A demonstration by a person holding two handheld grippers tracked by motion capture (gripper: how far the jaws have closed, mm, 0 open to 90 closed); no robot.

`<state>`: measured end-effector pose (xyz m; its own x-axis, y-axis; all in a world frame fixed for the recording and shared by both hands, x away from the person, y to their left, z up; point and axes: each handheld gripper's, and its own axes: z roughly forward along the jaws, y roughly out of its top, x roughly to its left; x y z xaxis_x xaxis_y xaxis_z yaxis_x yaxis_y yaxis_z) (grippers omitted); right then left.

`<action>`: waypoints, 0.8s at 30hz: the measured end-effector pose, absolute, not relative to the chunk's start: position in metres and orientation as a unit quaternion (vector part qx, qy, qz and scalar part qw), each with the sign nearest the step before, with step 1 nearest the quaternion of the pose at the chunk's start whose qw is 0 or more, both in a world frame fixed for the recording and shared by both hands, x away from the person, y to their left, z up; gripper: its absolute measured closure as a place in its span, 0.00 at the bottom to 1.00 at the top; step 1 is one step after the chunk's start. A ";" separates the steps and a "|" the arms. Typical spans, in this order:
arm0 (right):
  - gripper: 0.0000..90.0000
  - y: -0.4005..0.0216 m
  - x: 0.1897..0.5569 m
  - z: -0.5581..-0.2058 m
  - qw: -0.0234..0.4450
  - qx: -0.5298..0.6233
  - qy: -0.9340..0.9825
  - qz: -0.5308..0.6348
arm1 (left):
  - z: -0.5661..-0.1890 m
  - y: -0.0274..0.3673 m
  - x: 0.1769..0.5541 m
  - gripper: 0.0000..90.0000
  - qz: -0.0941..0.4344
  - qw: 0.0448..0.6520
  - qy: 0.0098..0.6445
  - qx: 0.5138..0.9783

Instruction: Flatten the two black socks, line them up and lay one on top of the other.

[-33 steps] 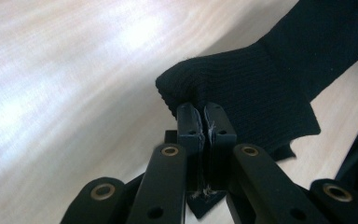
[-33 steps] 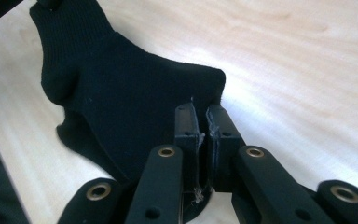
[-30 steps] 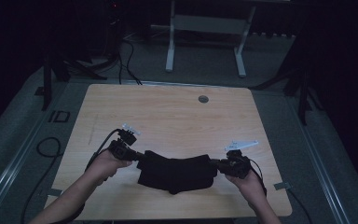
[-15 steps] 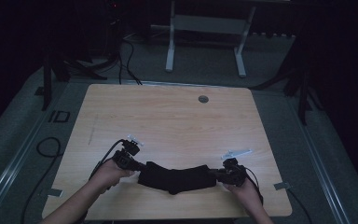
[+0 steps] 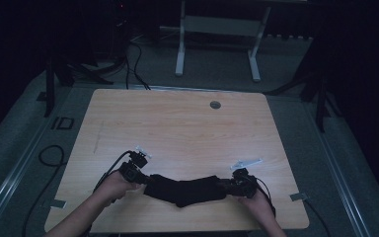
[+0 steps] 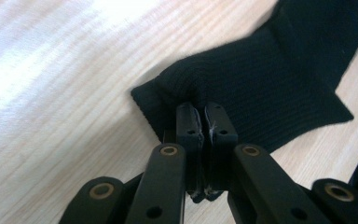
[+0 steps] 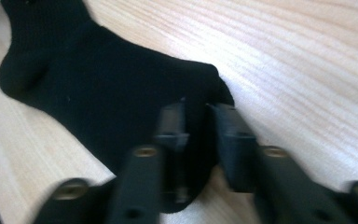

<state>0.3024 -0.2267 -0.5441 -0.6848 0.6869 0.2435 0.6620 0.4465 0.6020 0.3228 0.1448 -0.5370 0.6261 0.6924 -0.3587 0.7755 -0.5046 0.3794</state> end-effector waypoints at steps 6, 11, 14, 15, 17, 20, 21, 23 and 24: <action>0.36 -0.226 0.306 -0.536 0.060 0.388 0.852 0.346 | -0.534 0.145 0.321 0.49 -0.058 0.284 0.419 0.861; 0.16 -0.226 0.310 -0.529 0.065 0.378 0.851 0.360 | -0.532 0.148 0.318 0.30 -0.031 0.280 0.418 0.864; 0.15 -0.224 0.312 -0.528 0.071 0.370 0.854 0.359 | -0.532 0.151 0.315 0.21 -0.026 0.288 0.415 0.863; 0.15 -0.224 0.313 -0.528 0.069 0.369 0.855 0.358 | -0.531 0.152 0.314 0.20 -0.023 0.291 0.416 0.861; 0.15 -0.224 0.315 -0.529 0.071 0.371 0.851 0.366 | -0.528 0.154 0.312 0.19 -0.010 0.302 0.417 0.857; 0.15 -0.224 0.318 -0.528 0.079 0.366 0.845 0.383 | -0.525 0.158 0.307 0.16 0.005 0.320 0.415 0.852; 0.15 -0.224 0.318 -0.528 0.079 0.366 0.845 0.383 | -0.525 0.158 0.307 0.16 0.005 0.320 0.415 0.852; 0.15 -0.224 0.319 -0.527 0.087 0.363 0.841 0.391 | -0.525 0.161 0.303 0.15 0.016 0.335 0.417 0.844; 0.15 -0.224 0.319 -0.527 0.087 0.361 0.841 0.393 | -0.525 0.162 0.301 0.13 0.022 0.339 0.418 0.843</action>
<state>0.3193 -0.2238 -0.5271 -0.7239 0.6760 0.1381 0.5392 0.4294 0.7245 0.3014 0.1621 -0.5254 0.6490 0.7197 -0.2468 0.6903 -0.4206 0.5887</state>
